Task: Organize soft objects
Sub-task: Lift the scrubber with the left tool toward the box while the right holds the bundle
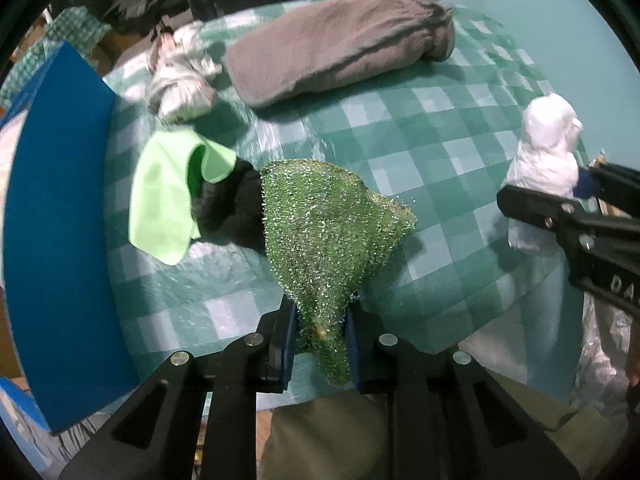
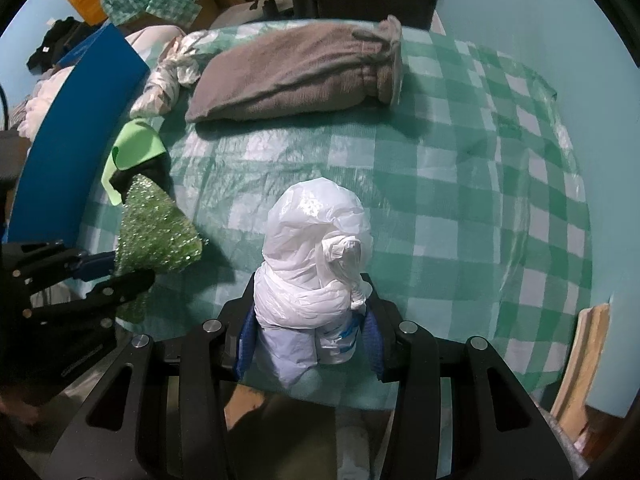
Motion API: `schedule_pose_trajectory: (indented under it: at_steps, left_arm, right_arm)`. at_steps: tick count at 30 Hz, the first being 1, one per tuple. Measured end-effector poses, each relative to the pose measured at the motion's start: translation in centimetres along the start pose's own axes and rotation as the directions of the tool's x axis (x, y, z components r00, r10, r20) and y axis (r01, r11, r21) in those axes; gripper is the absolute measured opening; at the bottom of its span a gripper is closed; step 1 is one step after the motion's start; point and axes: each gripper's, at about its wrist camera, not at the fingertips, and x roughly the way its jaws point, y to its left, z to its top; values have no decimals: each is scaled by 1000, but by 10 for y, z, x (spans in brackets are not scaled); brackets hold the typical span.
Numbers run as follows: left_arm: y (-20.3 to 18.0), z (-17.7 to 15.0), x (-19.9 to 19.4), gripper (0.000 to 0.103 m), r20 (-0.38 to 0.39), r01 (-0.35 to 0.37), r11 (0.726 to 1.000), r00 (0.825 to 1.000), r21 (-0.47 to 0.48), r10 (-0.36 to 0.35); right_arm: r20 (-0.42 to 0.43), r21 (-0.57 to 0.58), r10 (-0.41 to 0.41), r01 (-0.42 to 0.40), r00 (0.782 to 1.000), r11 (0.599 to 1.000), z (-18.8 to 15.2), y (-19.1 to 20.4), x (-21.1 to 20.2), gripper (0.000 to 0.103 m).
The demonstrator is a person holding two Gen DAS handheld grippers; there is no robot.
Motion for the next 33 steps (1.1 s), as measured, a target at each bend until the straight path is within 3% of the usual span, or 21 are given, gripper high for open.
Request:
schedule_pose_trajectory:
  at_steps: [12, 33]
  left_arm:
    - [20, 7, -45, 21, 81, 14, 1000, 997, -19, -13]
    - [73, 16, -97, 21, 203, 6, 995, 979, -99, 14]
  right_arm:
    - [43, -43, 5, -3, 999, 999, 21, 11, -28, 44]
    - [108, -149, 53, -37, 993, 988, 57, 65, -70, 44]
